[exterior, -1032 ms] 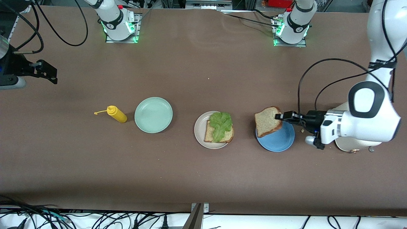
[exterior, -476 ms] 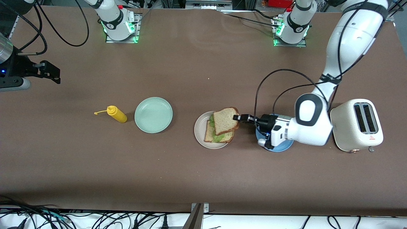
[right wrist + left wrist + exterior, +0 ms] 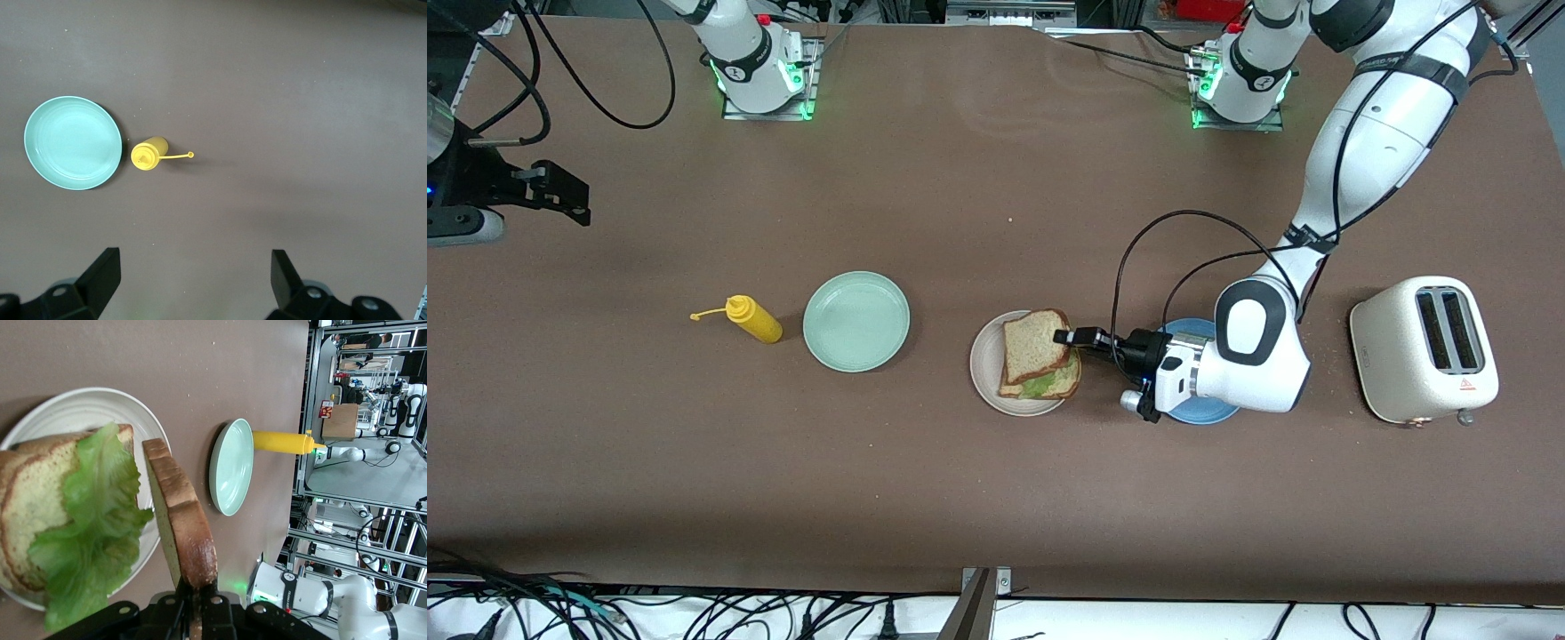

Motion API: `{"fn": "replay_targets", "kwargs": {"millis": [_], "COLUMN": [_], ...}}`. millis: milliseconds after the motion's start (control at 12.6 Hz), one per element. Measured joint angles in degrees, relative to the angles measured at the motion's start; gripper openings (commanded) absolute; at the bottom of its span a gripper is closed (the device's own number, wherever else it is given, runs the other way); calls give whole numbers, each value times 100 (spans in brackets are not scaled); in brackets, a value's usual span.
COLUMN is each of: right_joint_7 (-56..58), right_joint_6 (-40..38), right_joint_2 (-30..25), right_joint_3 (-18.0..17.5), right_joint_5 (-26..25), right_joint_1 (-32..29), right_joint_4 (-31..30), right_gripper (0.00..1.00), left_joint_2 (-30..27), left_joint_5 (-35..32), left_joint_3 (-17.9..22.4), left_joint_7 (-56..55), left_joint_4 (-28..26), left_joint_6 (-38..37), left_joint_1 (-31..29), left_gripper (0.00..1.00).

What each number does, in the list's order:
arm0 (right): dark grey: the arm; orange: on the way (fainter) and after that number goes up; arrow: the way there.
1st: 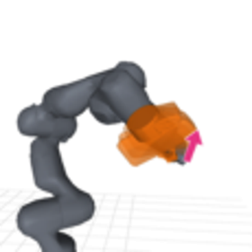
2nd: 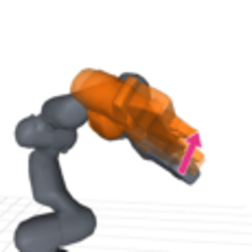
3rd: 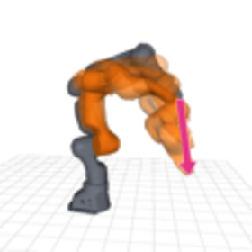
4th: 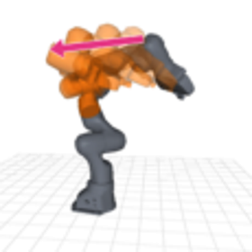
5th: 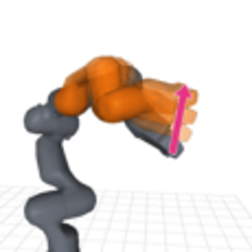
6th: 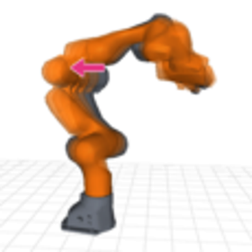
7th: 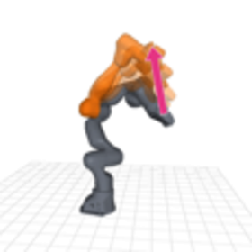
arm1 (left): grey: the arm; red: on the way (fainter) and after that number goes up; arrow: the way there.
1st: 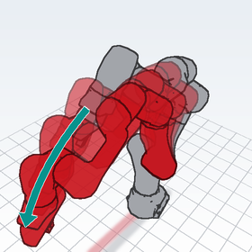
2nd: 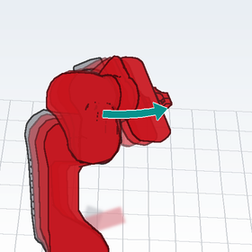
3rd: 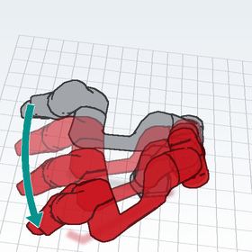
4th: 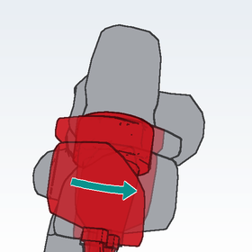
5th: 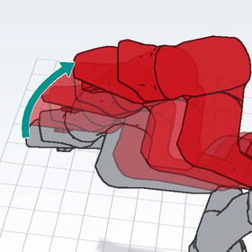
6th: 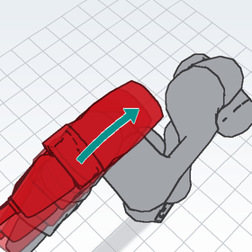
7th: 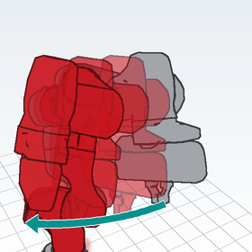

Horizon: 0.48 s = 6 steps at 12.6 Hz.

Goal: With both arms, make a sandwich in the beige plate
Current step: 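Carry the toast with the left gripper over the lettuce on the bread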

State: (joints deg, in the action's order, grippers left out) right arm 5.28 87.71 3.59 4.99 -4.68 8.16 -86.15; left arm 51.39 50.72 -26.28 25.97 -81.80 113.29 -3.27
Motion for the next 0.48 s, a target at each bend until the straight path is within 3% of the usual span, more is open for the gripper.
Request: {"fn": "replay_targets", "kwargs": {"millis": [317,476], "right_joint_7": [0,0], "right_joint_6": [-48,-47], "right_joint_2": [-10,-10], "right_joint_3": [-28,-31], "right_joint_5": [20,22], "right_joint_1": [13,27], "right_joint_4": [8,8], "right_gripper": [100,100], "left_joint_2": [353,511], "left_joint_5": [3,3], "left_joint_3": [1,3], "left_joint_7": [360,700], "left_joint_4": [325,355], "left_joint_6": [128,272], "left_joint_1": [64,68], "left_gripper": [3,47]}}
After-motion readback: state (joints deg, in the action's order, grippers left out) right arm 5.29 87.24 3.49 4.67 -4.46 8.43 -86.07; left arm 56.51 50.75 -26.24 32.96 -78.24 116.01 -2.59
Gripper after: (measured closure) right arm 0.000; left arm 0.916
